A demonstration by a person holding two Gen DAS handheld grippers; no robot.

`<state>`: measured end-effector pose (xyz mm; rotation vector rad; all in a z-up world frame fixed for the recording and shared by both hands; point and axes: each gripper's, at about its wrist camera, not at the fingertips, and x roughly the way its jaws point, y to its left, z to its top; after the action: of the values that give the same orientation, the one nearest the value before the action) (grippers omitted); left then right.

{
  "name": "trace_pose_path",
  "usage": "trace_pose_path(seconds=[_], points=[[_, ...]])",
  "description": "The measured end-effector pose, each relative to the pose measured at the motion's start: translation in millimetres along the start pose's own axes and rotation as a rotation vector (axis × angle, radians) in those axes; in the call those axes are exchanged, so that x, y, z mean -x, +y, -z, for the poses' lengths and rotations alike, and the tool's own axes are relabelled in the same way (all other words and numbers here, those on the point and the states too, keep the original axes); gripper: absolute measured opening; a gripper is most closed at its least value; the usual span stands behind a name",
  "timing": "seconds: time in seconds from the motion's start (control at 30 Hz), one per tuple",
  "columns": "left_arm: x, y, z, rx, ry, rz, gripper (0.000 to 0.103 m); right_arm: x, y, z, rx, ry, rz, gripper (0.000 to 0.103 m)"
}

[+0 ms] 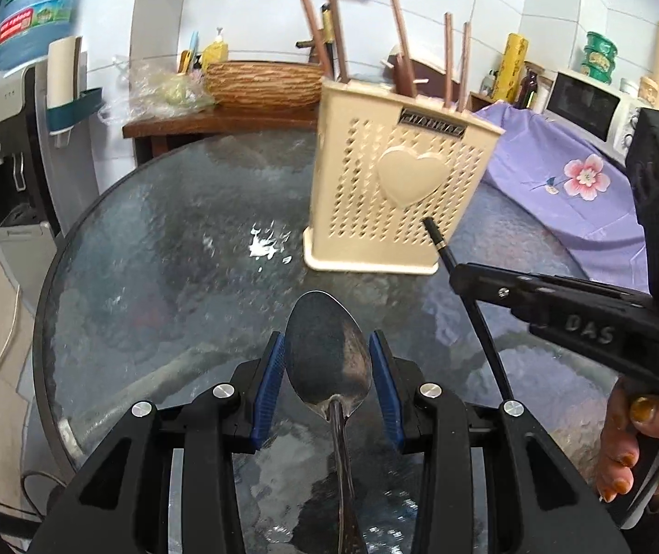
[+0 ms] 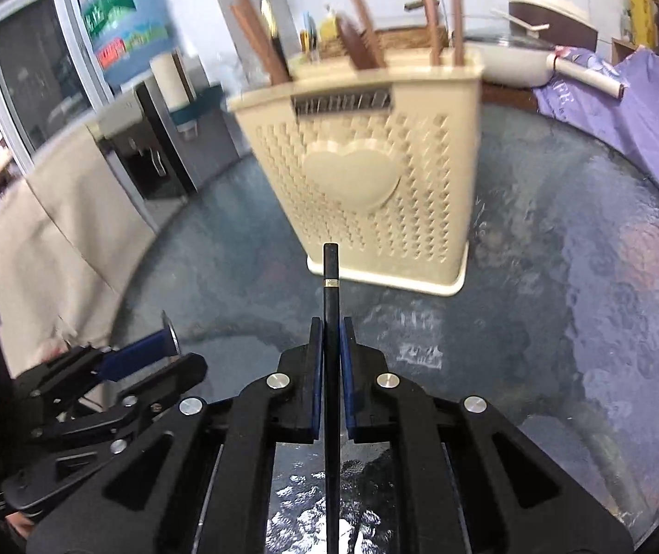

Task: Organize utensils
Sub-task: 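Carry the spoon and black chopstick over the basket with both tools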

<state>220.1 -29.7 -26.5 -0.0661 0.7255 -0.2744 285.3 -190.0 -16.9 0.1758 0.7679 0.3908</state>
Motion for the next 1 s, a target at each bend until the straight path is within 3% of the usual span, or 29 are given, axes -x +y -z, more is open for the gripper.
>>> trace_pose_path(seconds=[0.47, 1.0], points=[[26.3, -21.9, -25.2, -0.038, -0.076, 0.056, 0.036, 69.0, 5.3, -18.3, 0.006, -0.173, -0.058, 0.008], [45.4, -25.8, -45.1, -0.041, -0.114, 0.115, 0.035, 101.7, 19.7, -27.7, 0.05, -0.254, -0.06, 0.008]])
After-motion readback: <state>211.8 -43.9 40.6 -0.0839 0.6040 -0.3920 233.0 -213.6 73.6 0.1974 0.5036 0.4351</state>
